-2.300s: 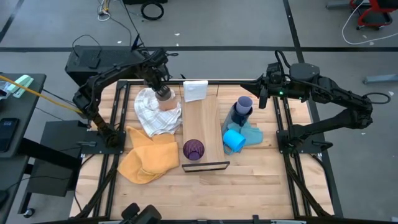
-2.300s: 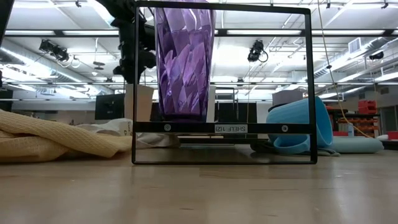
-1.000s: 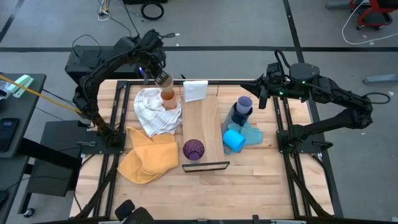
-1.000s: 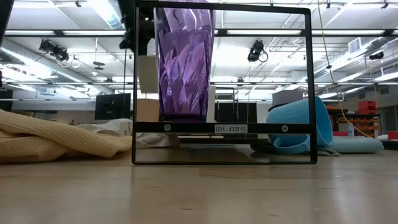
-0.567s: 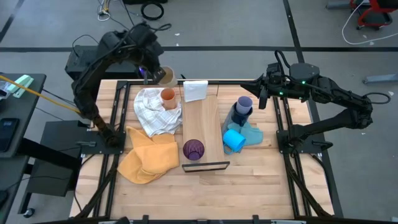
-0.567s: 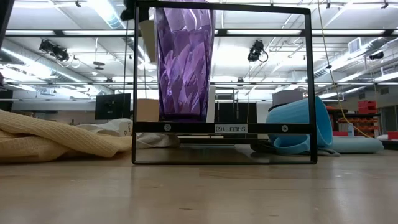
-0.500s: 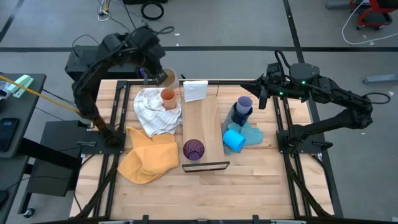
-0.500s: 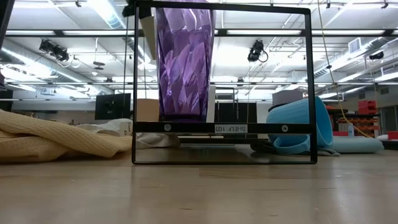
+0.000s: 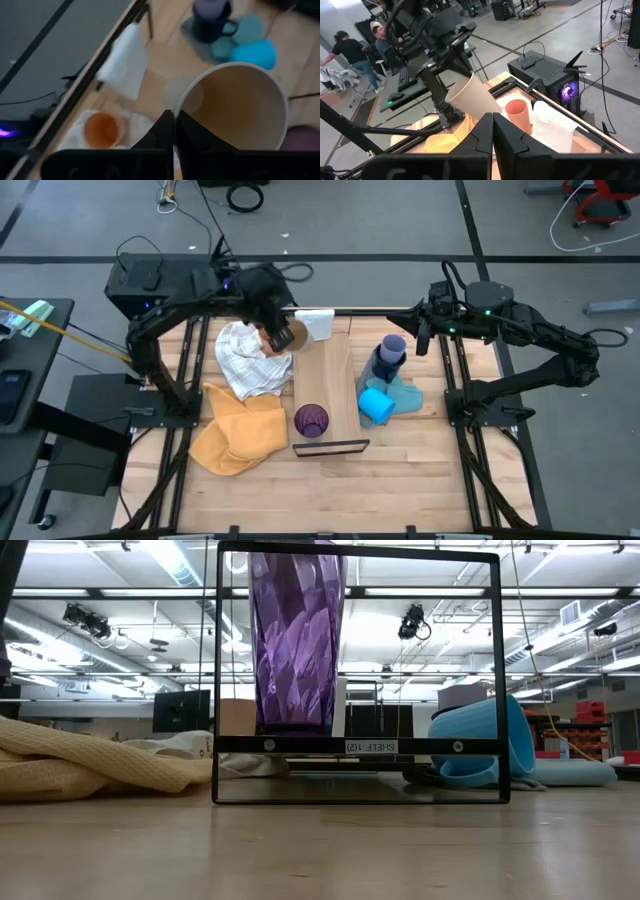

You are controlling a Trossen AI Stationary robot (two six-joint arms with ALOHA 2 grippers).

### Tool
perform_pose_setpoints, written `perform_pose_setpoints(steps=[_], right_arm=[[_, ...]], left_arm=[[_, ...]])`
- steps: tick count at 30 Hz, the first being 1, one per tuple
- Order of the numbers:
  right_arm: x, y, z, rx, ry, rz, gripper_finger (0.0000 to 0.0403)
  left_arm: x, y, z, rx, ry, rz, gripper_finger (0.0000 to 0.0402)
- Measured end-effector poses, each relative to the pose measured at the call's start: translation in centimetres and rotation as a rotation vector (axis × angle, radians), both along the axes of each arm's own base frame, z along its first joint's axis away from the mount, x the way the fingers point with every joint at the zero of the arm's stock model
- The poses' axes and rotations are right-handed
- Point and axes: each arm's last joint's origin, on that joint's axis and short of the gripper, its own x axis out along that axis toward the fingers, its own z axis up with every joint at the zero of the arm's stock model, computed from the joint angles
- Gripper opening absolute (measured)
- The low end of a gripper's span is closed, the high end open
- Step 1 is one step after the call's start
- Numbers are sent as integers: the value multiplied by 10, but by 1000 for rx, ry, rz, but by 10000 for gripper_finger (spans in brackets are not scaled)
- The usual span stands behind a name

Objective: Stack small to large cups/mugs on shelf
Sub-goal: Put the brown cup on the shelf

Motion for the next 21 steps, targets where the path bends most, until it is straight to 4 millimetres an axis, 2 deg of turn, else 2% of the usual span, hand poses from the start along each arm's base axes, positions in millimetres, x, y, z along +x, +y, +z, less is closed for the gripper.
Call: perform_pose_setpoints(steps=[10, 16, 21], right_arm=[[-1, 0, -3, 5, 34, 1, 15], [-1, 0, -5, 4, 53, 2, 15], [-1, 0, -5, -7, 56, 4, 15]], left_arm=[[55, -18, -50, -59, 174, -16, 10], [75, -21, -80, -162, 281, 5, 10], [84, -24, -89, -238, 272, 64, 10]])
